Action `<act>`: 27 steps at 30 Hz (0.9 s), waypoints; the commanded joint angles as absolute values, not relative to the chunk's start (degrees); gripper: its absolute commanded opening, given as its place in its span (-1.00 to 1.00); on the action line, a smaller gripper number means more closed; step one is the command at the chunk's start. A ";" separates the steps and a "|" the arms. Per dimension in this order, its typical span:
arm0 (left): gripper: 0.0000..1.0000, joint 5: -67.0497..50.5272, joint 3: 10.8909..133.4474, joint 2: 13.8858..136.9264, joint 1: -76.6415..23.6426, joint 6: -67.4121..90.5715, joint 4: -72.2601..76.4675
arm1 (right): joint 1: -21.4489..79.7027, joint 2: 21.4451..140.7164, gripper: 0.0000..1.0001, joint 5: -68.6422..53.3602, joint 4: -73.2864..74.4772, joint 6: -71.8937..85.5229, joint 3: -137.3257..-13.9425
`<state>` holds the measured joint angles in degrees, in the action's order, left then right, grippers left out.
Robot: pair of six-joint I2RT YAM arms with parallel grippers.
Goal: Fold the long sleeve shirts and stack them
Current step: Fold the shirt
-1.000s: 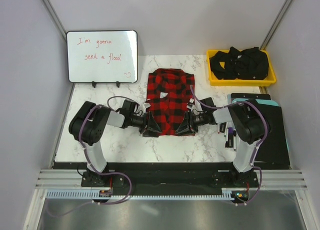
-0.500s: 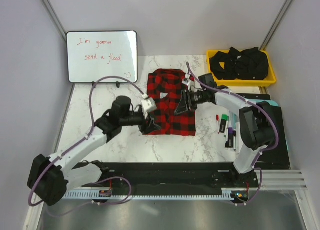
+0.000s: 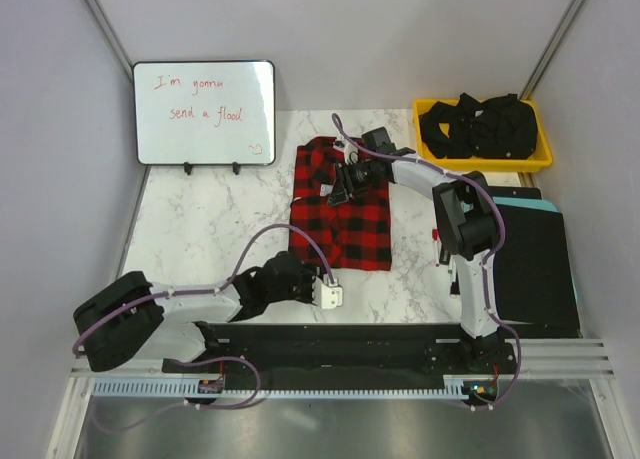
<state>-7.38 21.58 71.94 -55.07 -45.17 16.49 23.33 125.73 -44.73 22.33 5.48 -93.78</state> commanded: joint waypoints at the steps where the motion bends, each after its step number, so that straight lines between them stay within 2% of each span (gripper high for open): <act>1: 0.15 -2.29 18.37 75.84 -58.79 -54.13 30.82 | 24.08 127.53 -0.25 -42.63 23.73 0.36 -95.01; 9: 0.12 4.39 19.33 90.42 -60.29 -59.06 41.57 | 24.96 130.16 -0.27 -41.31 23.64 -2.64 -91.85; 12: -0.05 4.75 20.21 91.84 -60.29 -60.11 41.48 | 25.22 130.25 -0.27 -41.39 23.64 -2.99 -90.44; 13: -0.23 4.57 20.13 91.58 -60.38 -60.38 41.40 | 25.22 130.25 -0.27 -41.40 23.56 -2.99 -90.09; 17: -0.70 4.57 20.65 88.95 -60.82 -61.35 38.33 | 26.10 129.11 -0.27 -41.57 22.50 -2.99 -87.20; 20: -0.96 3.78 21.96 83.88 -61.08 -59.95 31.40 | 27.33 127.45 -0.26 -41.40 21.71 -2.99 -84.65; 24: -0.96 -3.13 26.18 73.24 -62.83 -53.55 8.96 | 29.70 122.80 -0.26 -41.75 19.87 -2.72 -80.25; 27: -0.97 -6.32 29.08 65.85 -66.08 -48.19 0.73 | 31.72 118.93 -0.24 -42.27 19.16 -2.64 -76.65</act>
<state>0.58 23.97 74.72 -62.59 -56.42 16.34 28.14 122.74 -43.24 16.45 -1.10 -81.91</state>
